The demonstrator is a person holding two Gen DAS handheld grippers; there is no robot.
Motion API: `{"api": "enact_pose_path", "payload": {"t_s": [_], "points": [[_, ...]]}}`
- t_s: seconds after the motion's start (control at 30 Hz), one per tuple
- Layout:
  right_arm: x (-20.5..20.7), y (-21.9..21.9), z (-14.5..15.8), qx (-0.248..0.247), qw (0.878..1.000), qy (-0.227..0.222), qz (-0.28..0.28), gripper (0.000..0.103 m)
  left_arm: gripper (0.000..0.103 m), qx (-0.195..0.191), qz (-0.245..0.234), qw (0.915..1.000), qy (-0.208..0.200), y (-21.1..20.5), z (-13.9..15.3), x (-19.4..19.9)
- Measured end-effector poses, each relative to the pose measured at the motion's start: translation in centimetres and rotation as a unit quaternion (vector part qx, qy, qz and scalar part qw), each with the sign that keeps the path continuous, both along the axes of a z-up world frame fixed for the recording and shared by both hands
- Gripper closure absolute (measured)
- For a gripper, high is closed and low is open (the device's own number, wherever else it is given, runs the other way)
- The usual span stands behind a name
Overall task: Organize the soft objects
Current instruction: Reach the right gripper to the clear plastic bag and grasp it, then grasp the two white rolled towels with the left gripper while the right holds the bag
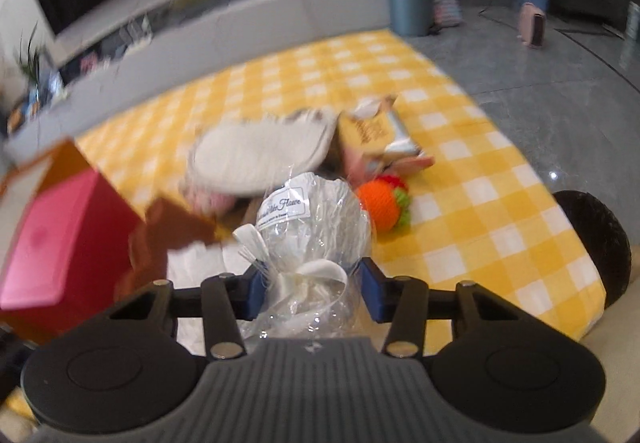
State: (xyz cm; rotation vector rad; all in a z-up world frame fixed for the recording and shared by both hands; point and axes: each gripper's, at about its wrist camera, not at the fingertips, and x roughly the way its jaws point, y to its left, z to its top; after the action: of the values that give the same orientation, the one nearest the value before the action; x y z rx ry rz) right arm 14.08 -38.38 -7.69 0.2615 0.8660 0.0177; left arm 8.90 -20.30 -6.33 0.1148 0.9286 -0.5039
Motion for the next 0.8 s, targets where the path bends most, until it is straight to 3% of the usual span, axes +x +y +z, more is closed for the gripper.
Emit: {"api": "enact_pose_path", "payload": {"t_s": [0.27,0.6,0.8], "points": [[-2.0,-2.5,2.7,0.026,0.998,-0.054,-0.035,0.055,0.0,-0.023,0.035,0.9982,0.044,-0.4,-0.9,1.9],[-2.8,-5.3,3.1,0.034,0.994,-0.059,-0.088,0.054,0.0,0.014,0.093,0.9928,0.073,-3.3,-3.6,4.4],[-2.8,-5.1,3.2,0.034,0.995,-0.06,-0.078,0.054,0.0,0.054,0.105,0.9912,0.059,-5.3,-4.8,4.7]]}}
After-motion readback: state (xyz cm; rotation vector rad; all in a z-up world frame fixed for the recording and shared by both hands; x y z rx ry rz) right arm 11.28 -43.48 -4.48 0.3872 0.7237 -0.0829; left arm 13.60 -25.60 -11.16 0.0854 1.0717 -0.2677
